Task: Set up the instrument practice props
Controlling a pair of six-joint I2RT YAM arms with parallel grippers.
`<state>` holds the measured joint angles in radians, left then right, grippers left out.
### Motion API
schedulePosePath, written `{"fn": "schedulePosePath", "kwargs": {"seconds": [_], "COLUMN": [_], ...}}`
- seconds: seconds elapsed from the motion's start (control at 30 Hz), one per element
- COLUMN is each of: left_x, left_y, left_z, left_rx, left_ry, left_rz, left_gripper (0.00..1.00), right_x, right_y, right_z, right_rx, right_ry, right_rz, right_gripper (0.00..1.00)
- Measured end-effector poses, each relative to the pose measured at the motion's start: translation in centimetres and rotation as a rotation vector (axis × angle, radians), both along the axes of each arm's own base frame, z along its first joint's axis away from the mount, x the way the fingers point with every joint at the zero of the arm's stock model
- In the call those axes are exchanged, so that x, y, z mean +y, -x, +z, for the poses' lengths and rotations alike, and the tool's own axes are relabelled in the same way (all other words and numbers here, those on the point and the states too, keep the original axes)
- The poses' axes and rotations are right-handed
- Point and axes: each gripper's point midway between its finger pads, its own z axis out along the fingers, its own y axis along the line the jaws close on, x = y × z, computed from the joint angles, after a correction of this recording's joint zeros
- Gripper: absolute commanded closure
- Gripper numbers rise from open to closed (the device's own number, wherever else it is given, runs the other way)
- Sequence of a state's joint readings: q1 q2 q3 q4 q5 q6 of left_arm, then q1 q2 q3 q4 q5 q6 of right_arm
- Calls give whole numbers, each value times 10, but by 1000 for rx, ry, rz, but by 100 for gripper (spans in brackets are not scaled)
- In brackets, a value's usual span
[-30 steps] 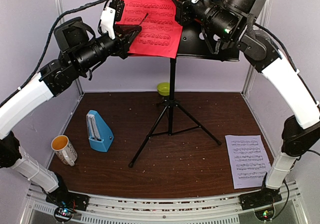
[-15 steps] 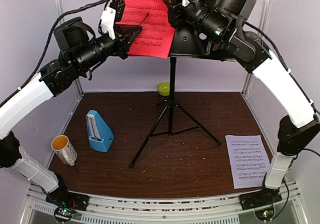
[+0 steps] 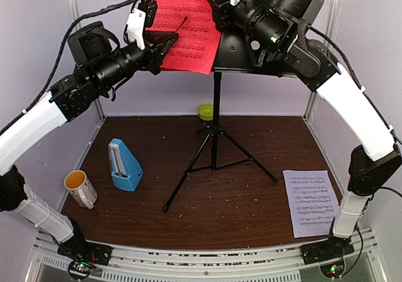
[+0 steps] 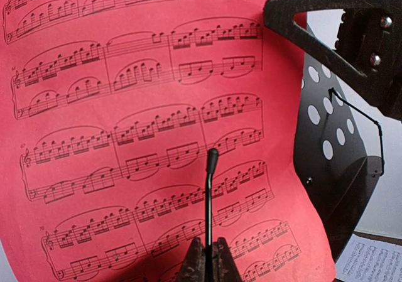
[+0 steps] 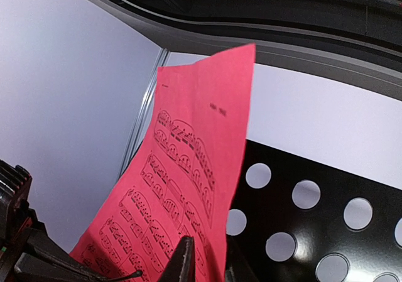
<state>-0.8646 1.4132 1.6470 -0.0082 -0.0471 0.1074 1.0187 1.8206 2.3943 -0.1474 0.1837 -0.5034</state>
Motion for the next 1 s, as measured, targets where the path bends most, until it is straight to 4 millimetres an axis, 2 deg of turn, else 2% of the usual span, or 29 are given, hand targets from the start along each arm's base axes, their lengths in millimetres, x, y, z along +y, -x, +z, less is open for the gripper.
{"fn": "schedulePosePath", "kwargs": {"seconds": [0.1,0.27,0.57,1.0], "left_x": [0,0,-1,-1], "left_y": [0,0,0,1], "left_z": [0,0,0,1], "left_rx": [0,-1,-4,-6], "left_ry": [0,0,3,4], "left_rz": [0,-1,-3,-7], "left_gripper": [100,100,100,100], "right_x": [-1,2,8,0], "right_y": [0,0,-9,-9], "right_z": [6,11,7,21], "right_rx": [-25,-77,-154,-282], "right_ry": [-9,-3,71,112], "right_rz": [-2,1,0,36], "right_gripper": [89,100,100,100]}}
